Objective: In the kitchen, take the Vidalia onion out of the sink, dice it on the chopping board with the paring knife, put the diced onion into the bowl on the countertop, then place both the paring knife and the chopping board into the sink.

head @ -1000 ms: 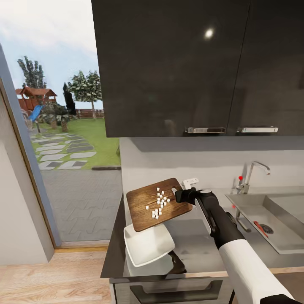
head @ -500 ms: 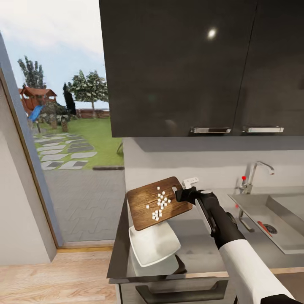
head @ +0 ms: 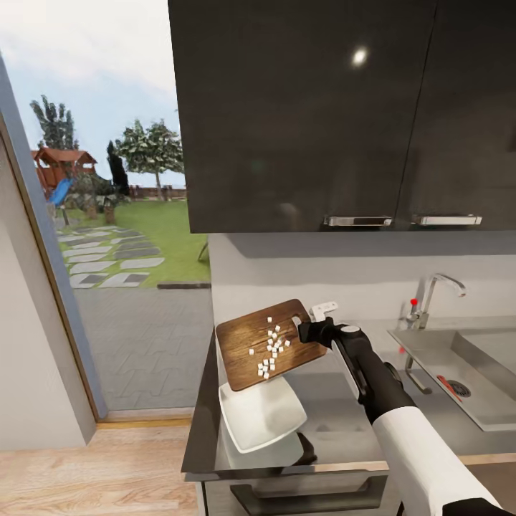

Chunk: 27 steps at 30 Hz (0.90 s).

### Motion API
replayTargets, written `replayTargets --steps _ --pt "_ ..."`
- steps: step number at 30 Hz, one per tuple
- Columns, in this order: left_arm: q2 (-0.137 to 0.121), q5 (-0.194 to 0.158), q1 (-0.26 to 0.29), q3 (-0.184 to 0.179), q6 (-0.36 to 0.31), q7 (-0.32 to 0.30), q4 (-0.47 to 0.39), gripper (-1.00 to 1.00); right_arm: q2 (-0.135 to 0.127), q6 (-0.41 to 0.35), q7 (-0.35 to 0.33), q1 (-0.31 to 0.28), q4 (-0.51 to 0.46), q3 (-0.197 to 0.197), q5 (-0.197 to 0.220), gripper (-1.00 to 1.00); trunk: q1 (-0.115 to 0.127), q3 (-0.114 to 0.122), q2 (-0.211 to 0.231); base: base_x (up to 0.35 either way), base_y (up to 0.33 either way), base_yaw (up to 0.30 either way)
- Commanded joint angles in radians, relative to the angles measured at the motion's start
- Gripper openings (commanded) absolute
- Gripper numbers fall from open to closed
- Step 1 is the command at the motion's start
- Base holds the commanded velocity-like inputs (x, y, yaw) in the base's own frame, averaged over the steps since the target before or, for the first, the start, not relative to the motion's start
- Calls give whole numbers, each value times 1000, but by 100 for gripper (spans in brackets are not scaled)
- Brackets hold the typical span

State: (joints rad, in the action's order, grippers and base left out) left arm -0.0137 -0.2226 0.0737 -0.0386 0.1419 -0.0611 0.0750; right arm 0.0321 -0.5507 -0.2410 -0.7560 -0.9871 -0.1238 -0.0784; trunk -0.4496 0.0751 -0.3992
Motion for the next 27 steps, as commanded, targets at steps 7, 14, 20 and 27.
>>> replayTargets --steps 7,14,20,27 --pt "0 -10 1 -4 7 -7 5 100 -1 19 -8 0 7 1 -8 -100 0 0 -1 0 0 0" --pt "0 -10 1 -4 7 -6 5 100 -1 65 -9 0 39 1 -20 -100 0 0 -1 0 0 0" --pt "0 -10 1 -4 7 -7 5 100 2 112 -11 0 57 1 -104 -100 0 0 -1 0 0 0" --pt "0 -10 1 -4 7 -6 5 100 3 134 -15 0 69 1 -114 -100 0 0 -1 0 0 0"
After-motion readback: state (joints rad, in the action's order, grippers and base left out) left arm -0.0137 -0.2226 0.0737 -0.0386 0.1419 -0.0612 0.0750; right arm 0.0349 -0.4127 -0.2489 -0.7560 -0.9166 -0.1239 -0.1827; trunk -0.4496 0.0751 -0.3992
